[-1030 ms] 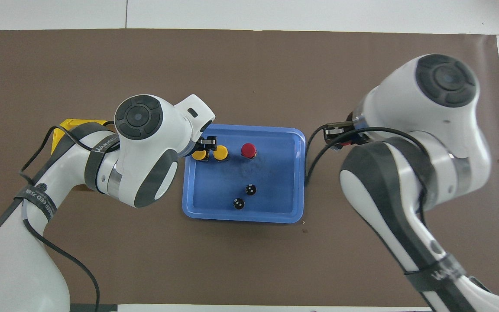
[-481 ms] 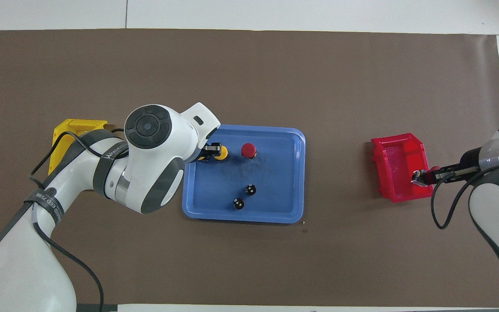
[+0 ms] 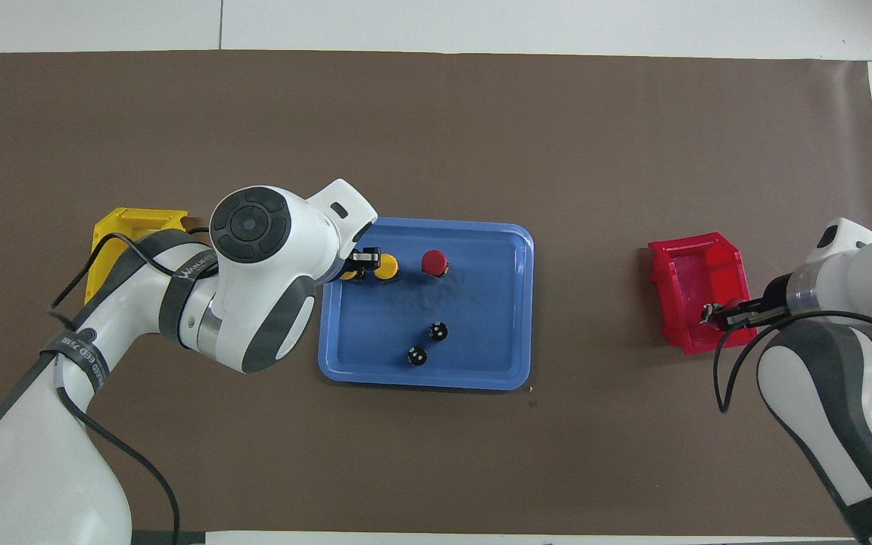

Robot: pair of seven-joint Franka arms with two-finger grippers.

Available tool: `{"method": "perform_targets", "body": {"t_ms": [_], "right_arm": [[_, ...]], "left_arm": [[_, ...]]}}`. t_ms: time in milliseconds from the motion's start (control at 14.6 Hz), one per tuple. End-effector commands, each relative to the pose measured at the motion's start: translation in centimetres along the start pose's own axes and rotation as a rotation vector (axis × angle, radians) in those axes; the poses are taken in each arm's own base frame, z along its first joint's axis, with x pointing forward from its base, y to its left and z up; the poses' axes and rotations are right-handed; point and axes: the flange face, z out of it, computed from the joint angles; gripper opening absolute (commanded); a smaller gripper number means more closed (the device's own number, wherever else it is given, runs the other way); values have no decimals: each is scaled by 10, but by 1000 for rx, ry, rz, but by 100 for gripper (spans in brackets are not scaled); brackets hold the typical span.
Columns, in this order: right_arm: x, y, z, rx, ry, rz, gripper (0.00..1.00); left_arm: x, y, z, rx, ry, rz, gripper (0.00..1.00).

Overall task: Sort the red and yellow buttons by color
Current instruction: 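Drop the red button into the red bin while the left gripper grasps a yellow button, then lower the yellow button into the yellow bin with the left gripper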

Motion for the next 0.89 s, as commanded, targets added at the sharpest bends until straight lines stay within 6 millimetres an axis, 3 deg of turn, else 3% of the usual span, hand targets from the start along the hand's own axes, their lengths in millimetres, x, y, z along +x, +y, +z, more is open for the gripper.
{"method": "perform_targets", "body": {"t_ms": [0, 69, 275, 343, 481, 618, 755, 824], "right_arm": [[0, -13, 11, -17, 11, -30, 16], [-1, -16, 17, -18, 11, -32, 16], [-3, -19, 26, -19, 14, -37, 16], [-3, -19, 27, -19, 17, -37, 16], [-6, -17, 30, -17, 12, -31, 16], [-7, -11, 39, -19, 17, -22, 16], [-9, -6, 40, -19, 18, -10, 16], [-9, -6, 41, -19, 19, -6, 16]], "left_arm": [[-2, 0, -10, -1, -11, -47, 1], [-1, 3, -25, 11, -39, -47, 1], [3, -2, -106, 39, -106, -46, 1], [11, -25, -124, 46, -117, -75, 1], [24, -80, -142, 51, -117, -80, 1], [44, -162, -144, 43, -116, -47, 1], [53, -230, -140, 66, -109, -20, 1], [55, -254, -139, 86, -91, -17, 1]]}}
